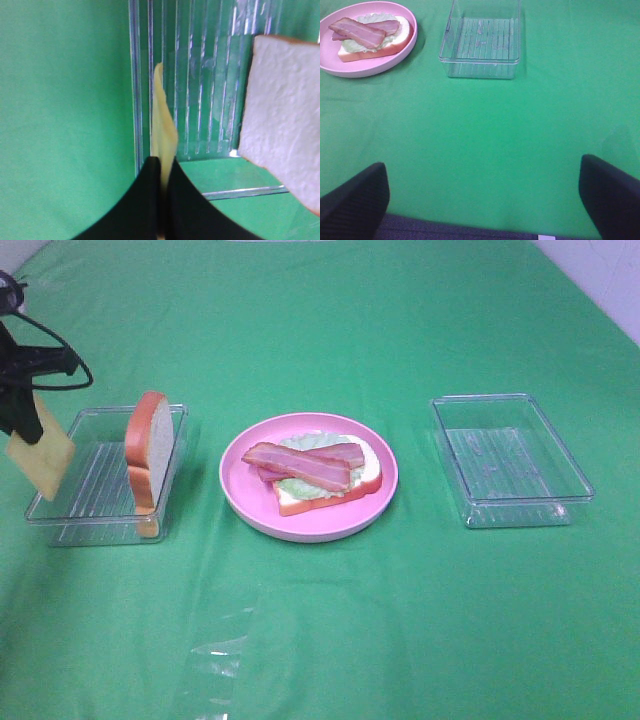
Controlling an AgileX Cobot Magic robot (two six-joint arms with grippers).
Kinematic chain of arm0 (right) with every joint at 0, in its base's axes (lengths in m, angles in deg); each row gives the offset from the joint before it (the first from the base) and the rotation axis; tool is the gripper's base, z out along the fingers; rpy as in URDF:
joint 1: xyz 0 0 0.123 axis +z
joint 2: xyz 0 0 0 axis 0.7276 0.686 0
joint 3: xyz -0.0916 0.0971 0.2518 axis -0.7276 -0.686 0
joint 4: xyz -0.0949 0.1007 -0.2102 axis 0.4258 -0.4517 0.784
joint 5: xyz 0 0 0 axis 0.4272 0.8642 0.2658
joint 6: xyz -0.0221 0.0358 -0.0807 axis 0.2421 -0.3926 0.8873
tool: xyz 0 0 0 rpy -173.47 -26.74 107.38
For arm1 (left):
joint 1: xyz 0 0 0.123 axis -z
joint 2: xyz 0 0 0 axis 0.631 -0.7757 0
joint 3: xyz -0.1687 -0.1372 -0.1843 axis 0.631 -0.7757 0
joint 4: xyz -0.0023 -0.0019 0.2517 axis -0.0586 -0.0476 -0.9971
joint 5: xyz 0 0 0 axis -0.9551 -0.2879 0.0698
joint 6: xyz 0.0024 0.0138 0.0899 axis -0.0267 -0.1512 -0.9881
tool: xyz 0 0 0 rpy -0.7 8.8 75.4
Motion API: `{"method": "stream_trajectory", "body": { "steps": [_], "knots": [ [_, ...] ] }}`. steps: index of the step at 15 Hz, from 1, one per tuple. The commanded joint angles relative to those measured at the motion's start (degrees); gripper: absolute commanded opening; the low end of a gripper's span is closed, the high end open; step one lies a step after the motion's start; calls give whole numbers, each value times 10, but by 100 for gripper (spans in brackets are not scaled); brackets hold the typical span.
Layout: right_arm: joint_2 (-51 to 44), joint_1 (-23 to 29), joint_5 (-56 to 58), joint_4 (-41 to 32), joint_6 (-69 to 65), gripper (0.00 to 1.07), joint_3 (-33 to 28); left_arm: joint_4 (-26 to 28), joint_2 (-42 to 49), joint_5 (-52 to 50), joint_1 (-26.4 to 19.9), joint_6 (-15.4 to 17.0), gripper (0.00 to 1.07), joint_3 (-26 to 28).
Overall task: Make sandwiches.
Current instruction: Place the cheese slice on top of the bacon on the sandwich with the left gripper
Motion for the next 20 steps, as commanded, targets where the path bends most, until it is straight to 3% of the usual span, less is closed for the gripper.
{"method": "stream_trajectory", "body": {
  "steps": [1, 4, 9, 12, 15, 20],
  "knots": [
    [-19, -3, -3, -2, 4, 99, -2, 7, 33, 10, 1, 12, 0, 38],
    [-19, -3, -3, -2, 4, 99, -2, 11, 72, 27, 6, 28, 0, 120],
    [-19, -3, -3, -2, 4, 99, -2, 12, 77, 17, 40, 37, 0, 148],
    [-19, -3, -3, -2, 4, 99, -2, 22, 77, -36, 91, 37, 0, 148],
    [-19, -3, -3, -2, 4, 99, -2, 102, 64, -83, 140, 33, 0, 148],
    [-19, -3, -3, -2, 4, 99, -2, 235, 2, -109, 227, -23, 0, 148]
  ]
}}
